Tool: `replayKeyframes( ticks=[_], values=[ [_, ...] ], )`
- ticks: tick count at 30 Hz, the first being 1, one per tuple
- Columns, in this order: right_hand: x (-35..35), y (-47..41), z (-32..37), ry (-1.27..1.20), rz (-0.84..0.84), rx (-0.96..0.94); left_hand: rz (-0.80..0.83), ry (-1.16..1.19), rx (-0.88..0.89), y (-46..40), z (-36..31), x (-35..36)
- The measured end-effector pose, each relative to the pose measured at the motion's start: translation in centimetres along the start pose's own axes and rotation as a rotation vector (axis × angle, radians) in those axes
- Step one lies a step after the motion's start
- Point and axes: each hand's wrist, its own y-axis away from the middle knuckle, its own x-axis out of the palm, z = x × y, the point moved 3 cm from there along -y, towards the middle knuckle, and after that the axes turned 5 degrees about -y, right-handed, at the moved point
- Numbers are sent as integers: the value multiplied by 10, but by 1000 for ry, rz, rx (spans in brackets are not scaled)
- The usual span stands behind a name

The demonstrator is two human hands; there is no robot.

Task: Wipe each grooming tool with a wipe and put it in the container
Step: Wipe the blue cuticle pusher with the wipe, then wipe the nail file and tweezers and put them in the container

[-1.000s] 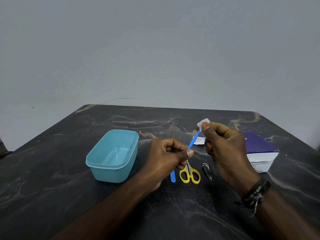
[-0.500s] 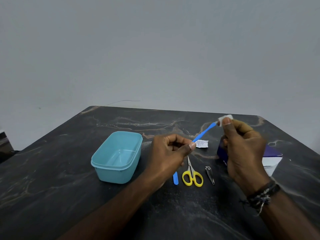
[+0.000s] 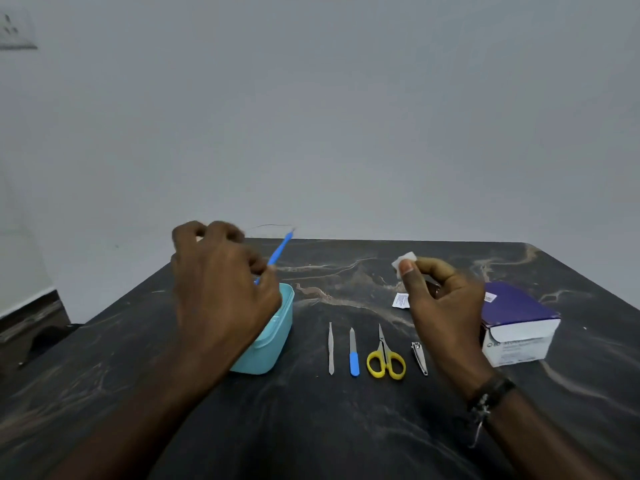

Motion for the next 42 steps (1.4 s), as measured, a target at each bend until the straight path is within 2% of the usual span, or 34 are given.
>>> replayKeyframes(
  ticks=[3, 6, 11, 19, 21, 23, 25, 26, 27, 29, 32, 36, 42],
  values=[
    [-1, 1, 2, -9, -12, 16, 326, -313, -23, 9, 15, 7],
    [-2, 1, 2, 2, -9, 32, 610, -437, -142, 10, 16, 16],
    [-2, 4, 3, 43, -7, 38, 732, -431, -179, 2, 12, 33],
    [-1, 5, -6, 61, 14, 92, 1017, -500, -118, -7, 18, 49],
    [-5, 5, -9, 56, 14, 90, 959, -575, -67, -8, 11, 44],
    [-4, 4, -7, 51, 21, 80, 750, -571, 20, -8, -1, 30],
    [-1, 2, -3, 45, 30, 66, 482, -425, 134, -3, -21, 18],
    [0, 2, -3, 42, 36, 64, 389, -303, 183, 2, -33, 12],
    [1, 3, -4, 39, 41, 67, 363, -178, 195, 8, -45, 10],
    [1, 4, -5, 40, 50, 65, 452, -32, 167, 23, -65, 13],
    [0, 3, -6, 27, 45, 67, 662, -89, 151, 40, -85, 32],
    [0, 2, -7, 20, 37, 68, 838, -164, 104, 53, -85, 56],
    [1, 3, -8, 49, 59, 39, 893, -179, 57, 51, -82, 70]
  ],
)
